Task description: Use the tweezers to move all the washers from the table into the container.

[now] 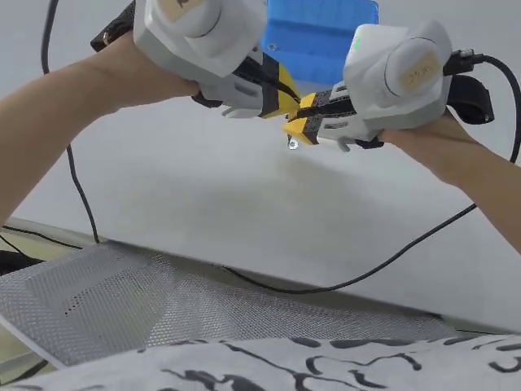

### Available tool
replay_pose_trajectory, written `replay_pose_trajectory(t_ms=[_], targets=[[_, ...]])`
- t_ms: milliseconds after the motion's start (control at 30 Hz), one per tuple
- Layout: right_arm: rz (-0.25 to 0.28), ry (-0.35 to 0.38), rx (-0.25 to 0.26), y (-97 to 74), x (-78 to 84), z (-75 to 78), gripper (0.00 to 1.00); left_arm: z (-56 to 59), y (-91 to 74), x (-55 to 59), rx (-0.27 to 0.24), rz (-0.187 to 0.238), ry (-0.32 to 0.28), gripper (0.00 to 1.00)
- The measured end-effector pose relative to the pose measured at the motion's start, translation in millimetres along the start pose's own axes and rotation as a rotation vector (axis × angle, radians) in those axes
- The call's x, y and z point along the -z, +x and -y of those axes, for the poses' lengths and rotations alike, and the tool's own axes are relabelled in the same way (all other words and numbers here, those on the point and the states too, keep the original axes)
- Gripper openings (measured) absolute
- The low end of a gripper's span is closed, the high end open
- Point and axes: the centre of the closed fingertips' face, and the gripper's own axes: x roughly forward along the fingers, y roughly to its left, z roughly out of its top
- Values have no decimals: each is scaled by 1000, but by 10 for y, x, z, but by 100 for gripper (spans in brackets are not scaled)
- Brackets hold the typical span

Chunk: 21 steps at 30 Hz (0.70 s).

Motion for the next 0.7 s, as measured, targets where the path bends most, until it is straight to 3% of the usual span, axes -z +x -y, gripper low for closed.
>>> replay_pose_trajectory(t_ms=[700], targets=[[-12, 18, -5, -41, 51, -3, 4, -1, 51, -16, 15, 13, -1, 0]])
